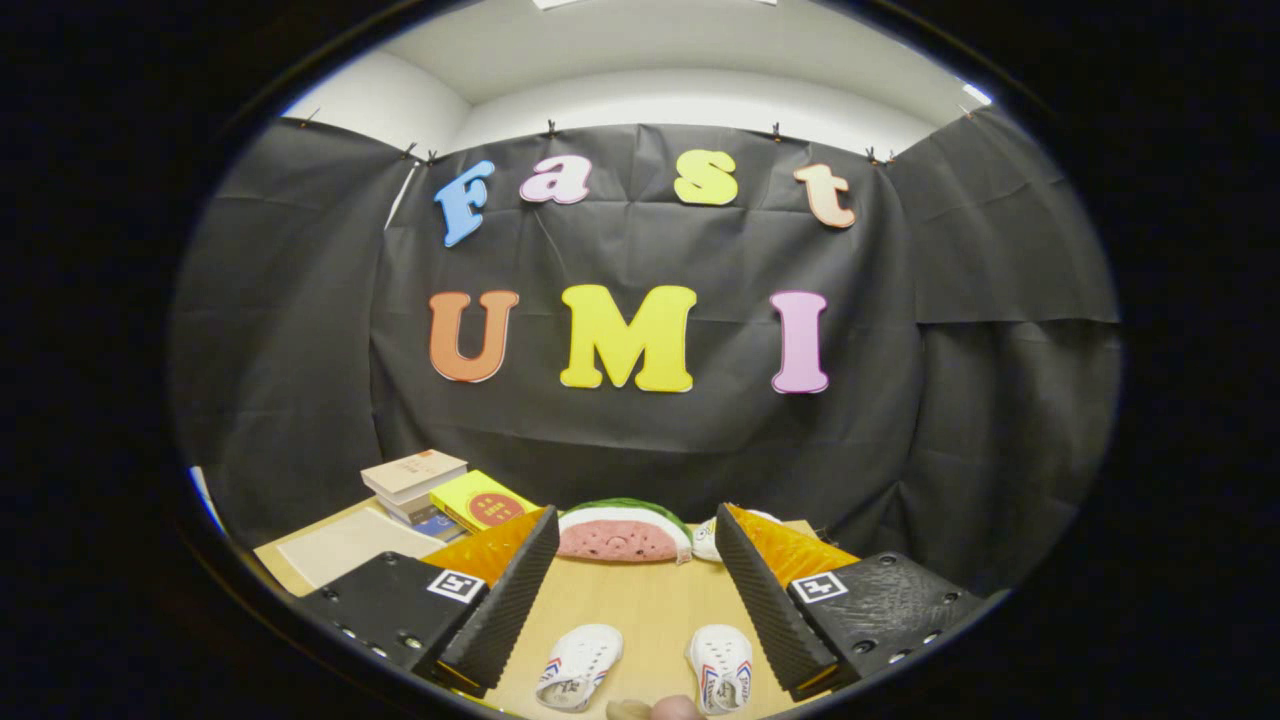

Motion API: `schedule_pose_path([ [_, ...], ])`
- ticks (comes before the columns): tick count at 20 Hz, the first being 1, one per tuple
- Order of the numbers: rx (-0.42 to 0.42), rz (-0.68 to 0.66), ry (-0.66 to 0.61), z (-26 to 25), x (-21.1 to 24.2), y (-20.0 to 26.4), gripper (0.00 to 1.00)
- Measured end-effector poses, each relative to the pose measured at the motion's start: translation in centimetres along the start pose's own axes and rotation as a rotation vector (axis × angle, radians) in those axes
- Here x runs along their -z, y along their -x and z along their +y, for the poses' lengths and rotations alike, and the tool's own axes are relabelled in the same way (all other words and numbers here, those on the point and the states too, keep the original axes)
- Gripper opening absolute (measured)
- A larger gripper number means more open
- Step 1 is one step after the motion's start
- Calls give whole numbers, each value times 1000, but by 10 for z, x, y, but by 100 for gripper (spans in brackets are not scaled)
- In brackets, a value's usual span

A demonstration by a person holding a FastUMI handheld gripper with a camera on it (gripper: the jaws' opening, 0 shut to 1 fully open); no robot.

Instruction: Open the storage box then place both shoes into the box .Put the left shoe in first, then the right shoe, with the right side of both shoes facing outward in a uniform manner.

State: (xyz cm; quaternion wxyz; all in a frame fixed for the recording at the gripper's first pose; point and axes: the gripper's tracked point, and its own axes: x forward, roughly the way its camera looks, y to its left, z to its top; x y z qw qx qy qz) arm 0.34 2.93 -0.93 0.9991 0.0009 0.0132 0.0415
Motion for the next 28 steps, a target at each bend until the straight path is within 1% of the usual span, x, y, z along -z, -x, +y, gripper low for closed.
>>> schedule_pose_path([
  [4,-53,31,-13,14,9,-6,95],
  [7,-111,51,-30,31,17,-12,95],
  [9,-157,60,-44,44,25,-17,95],
  [13,-269,126,-75,81,57,-27,95],
  [16,-358,212,-100,115,92,-29,95],
  [18,-423,292,-145,143,118,-24,95],
  [21,-487,389,-192,180,146,-21,96],
  [25,-533,508,-269,226,183,-22,95],
  [28,-541,583,-309,249,207,-24,96],
])
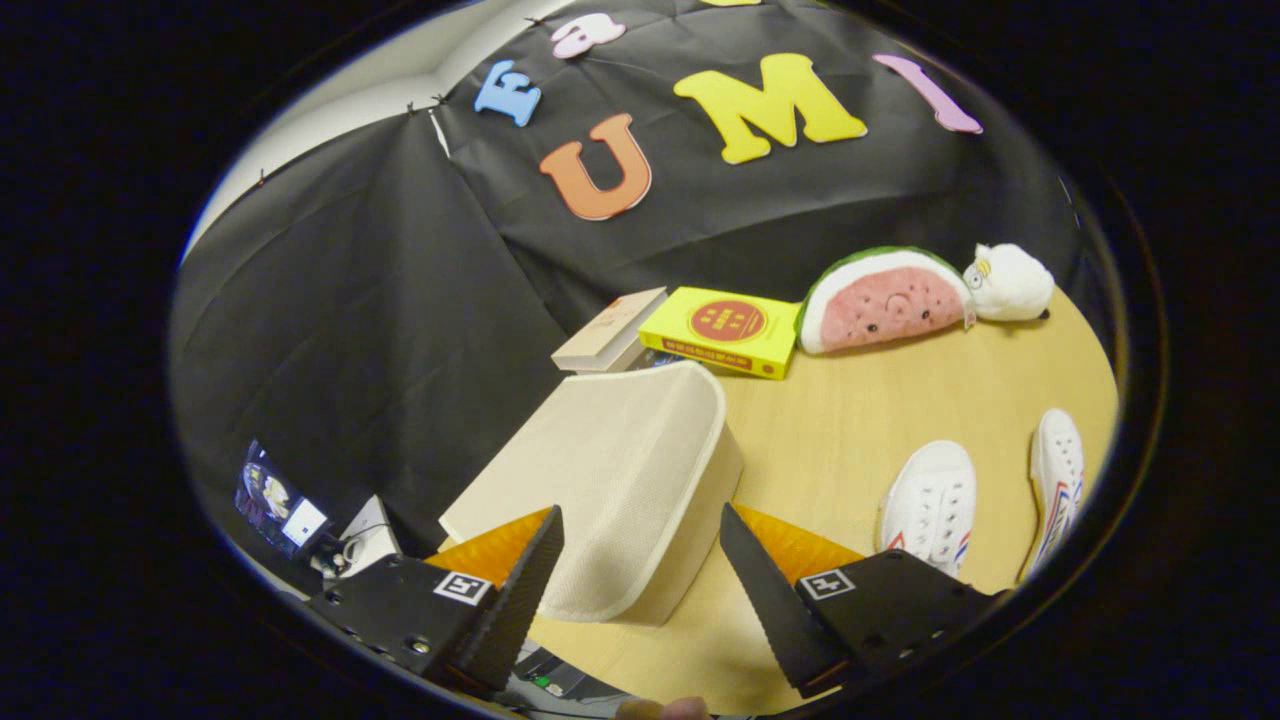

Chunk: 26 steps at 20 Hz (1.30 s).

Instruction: Open the storage box then place both shoes into the box .Put the left shoe in first, then the right shoe, with the right side of both shoes facing outward in a uniform manner.

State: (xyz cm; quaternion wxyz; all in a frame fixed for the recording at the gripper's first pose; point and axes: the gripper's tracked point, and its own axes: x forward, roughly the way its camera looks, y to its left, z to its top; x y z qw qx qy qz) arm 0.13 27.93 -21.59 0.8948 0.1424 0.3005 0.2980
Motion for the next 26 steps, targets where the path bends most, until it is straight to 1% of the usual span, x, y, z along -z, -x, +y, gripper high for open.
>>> schedule_pose_path([
  [5,-3,94,-128,8,23,-23,96],
  [7,-28,119,-201,12,30,-29,96],
  [11,-79,154,-324,20,29,-44,96],
  [13,-117,196,-398,27,32,-50,96],
  [14,-135,209,-424,30,31,-50,92],
  [16,-125,225,-428,26,30,-47,86],
  [17,-128,224,-429,26,27,-45,85],
  [19,-119,217,-426,20,24,-35,78],
  [20,-106,214,-421,16,19,-27,70],
  [21,-86,199,-423,12,14,-28,56],
  [22,-81,185,-431,9,10,-17,43],
  [24,-82,182,-425,10,4,-12,16],
  [26,-82,182,-386,14,0,-11,15],
])
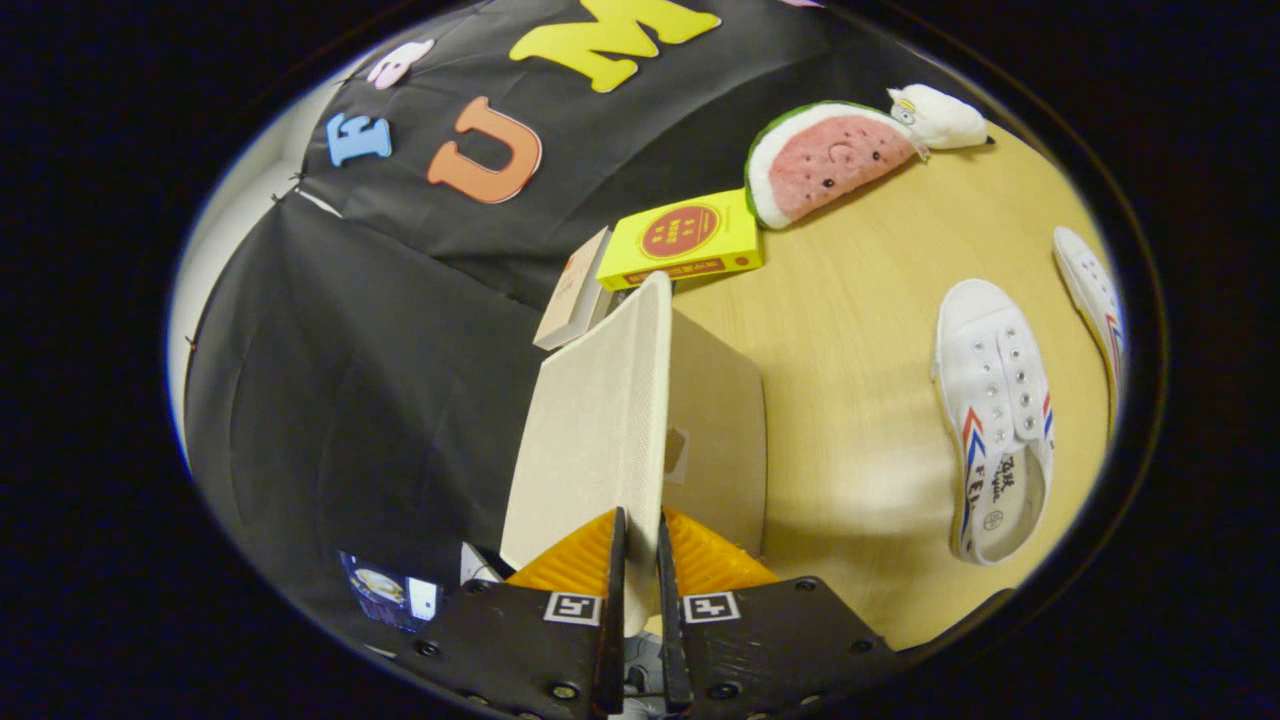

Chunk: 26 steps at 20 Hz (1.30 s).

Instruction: Open the storage box then place both shoes into the box .Put the left shoe in first, then the right shoe, with the right side of both shoes facing outward in a uniform manner.

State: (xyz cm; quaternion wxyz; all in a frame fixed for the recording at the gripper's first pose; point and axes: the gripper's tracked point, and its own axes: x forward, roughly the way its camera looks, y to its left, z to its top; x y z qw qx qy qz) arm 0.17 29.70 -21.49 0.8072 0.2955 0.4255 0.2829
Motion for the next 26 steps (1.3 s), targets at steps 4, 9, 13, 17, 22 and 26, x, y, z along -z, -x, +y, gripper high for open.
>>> schedule_pose_path([
  [4,23,-16,58,22,-13,14,0],
  [9,14,-52,145,86,-22,33,0],
  [13,-43,-87,277,159,-17,33,0],
  [17,-79,-105,398,217,-5,18,1],
  [22,-94,-102,542,272,4,-17,32],
  [26,-49,-153,712,301,2,-36,71],
])
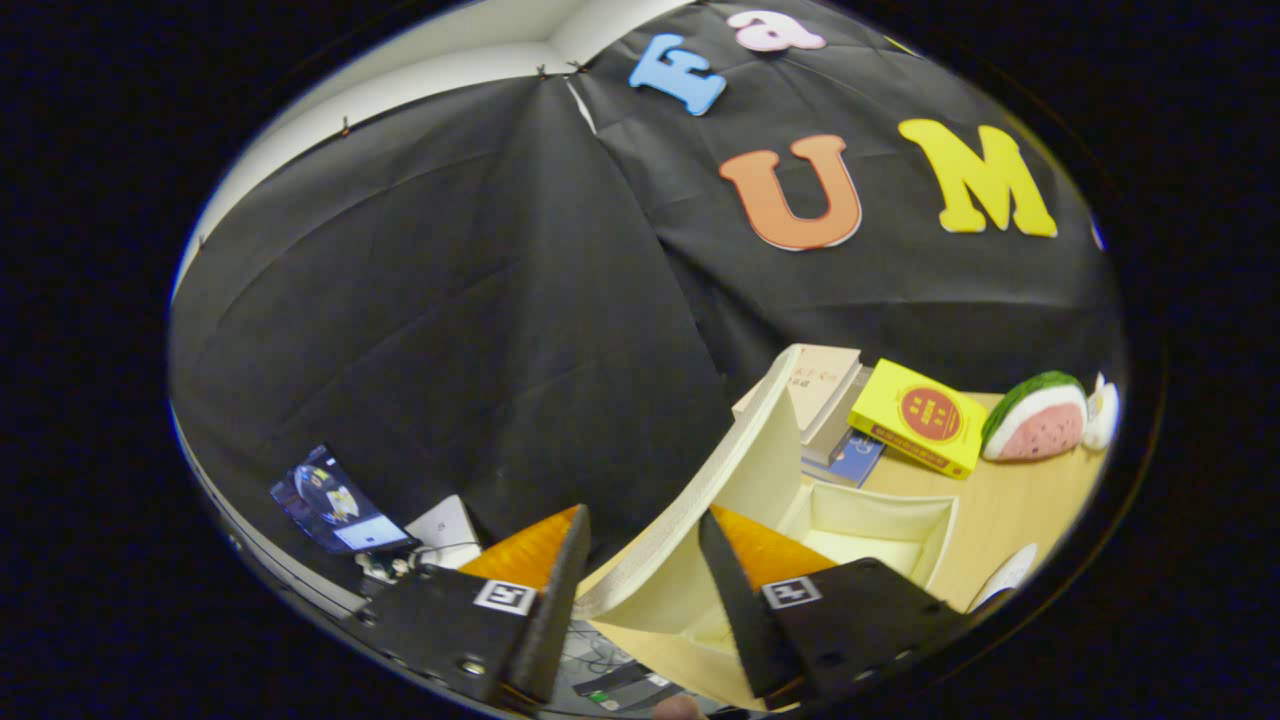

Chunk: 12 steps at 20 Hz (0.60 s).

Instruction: Open the storage box then place both shoes into the box .Put the left shoe in first, then the right shoe, with the right side of both shoes facing outward in a uniform manner.

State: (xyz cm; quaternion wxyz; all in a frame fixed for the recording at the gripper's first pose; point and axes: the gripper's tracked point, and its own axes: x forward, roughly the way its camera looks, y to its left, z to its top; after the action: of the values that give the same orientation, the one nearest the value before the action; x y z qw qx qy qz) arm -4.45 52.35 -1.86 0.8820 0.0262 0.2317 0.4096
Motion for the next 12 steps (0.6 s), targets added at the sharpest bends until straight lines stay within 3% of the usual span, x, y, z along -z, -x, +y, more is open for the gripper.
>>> schedule_pose_path([
  [1,11,-10,40,4,-1,1,80],
  [3,15,-29,78,18,-4,-3,86],
  [12,57,-83,90,-3,-11,15,89],
])
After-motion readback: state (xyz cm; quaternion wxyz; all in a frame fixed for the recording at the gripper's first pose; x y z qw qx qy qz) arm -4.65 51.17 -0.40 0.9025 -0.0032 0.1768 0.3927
